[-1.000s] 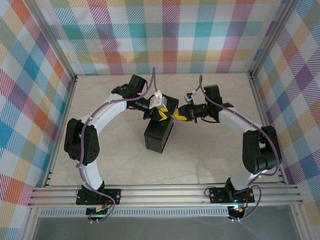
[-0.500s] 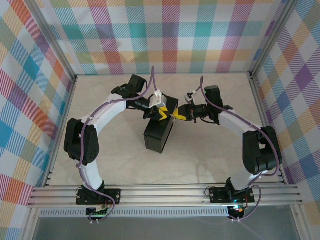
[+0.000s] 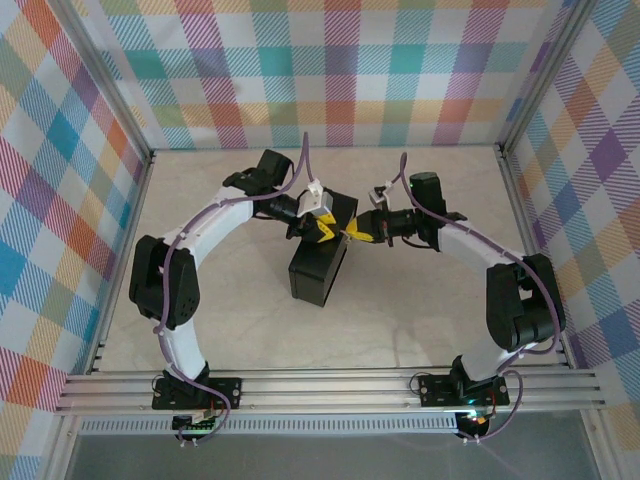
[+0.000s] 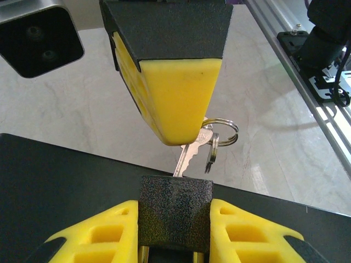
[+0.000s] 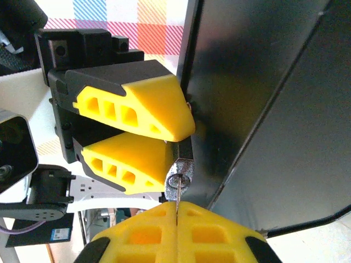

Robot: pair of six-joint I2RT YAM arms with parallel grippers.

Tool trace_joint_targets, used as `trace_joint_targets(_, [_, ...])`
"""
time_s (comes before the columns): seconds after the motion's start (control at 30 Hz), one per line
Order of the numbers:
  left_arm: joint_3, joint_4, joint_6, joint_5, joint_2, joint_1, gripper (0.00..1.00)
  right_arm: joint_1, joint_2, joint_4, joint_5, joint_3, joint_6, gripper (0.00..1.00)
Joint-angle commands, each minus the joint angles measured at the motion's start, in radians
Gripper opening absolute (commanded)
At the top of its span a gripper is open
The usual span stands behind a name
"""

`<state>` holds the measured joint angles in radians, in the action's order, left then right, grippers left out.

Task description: Unlock the padlock with the key

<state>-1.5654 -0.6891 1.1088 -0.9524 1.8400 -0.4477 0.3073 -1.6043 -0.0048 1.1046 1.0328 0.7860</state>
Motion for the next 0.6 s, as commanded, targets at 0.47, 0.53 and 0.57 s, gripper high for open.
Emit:
trace_joint_targets(0.47, [0.004, 0.025, 0.101, -0.122, -0.008, -0.039, 0.17, 0.042, -0.088, 0.060, 0.058, 0.114, 0.060, 0.00])
trace_joint_targets(0.53, [0.002, 0.007, 0.116, -0.124, -0.012, -0.040, 0.16, 0.035, -0.081, 0.074, 0.057, 0.118, 0.082, 0.00])
trace_joint_targets(0.57, [0.004, 0.003, 0.119, -0.122, -0.014, -0.040, 0.16, 0.033, -0.080, 0.051, 0.058, 0.128, 0.062, 0.00])
